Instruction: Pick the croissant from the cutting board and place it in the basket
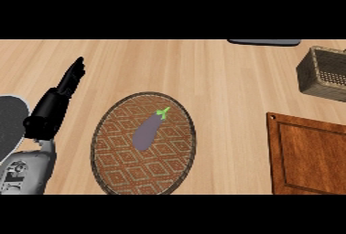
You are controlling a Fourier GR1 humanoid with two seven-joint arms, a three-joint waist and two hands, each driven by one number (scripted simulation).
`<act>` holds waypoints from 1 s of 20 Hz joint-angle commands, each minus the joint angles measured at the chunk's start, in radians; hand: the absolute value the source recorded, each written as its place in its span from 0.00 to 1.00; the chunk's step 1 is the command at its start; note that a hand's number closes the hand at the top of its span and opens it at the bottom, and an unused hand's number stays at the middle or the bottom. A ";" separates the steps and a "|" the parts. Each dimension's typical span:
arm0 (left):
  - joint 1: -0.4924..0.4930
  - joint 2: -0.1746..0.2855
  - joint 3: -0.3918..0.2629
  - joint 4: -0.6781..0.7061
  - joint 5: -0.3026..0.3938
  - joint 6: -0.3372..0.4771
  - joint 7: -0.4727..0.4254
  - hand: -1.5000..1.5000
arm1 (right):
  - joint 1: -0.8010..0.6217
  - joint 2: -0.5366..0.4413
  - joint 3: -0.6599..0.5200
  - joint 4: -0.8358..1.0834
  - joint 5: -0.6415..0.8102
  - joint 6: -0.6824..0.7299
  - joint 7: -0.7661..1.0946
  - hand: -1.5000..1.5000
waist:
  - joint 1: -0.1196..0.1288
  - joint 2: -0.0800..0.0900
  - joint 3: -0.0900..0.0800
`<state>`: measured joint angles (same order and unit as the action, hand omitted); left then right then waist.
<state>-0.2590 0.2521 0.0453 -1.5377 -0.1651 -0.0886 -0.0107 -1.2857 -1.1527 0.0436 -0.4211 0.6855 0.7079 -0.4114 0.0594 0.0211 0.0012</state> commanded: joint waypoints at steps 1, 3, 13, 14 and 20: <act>-0.002 0.004 0.010 -0.007 0.008 -0.004 0.019 0.50 | -0.062 -0.016 0.014 0.048 0.003 0.162 -0.099 0.00 | -0.005 -0.005 -0.001; 0.022 -0.006 -0.003 -0.028 0.007 -0.007 0.016 0.50 | -0.038 -0.004 -0.006 0.099 -0.015 0.113 -0.115 0.00 | 0.003 -0.002 0.001; -0.017 0.006 0.010 -0.013 0.012 -0.015 0.017 0.50 | -0.171 -0.008 -0.323 0.353 -0.292 -0.054 0.178 0.00 | 0.006 0.007 0.002; -0.025 0.011 0.019 -0.003 0.018 -0.018 0.036 0.50 | -0.199 -0.055 -0.322 0.356 -0.289 -0.027 0.214 0.00 | 0.008 0.010 0.002; -0.005 0.008 0.013 -0.034 0.009 -0.011 0.013 0.50 | -0.159 -0.150 -0.404 0.418 -0.366 -0.143 0.305 0.00 | 0.014 0.016 0.006</act>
<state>-0.2716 0.2588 0.0581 -1.5565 -0.1499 -0.1054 0.0097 -1.4638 -1.2396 -0.3082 -0.0448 0.3667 0.6142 -0.1530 0.0721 0.0333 0.0042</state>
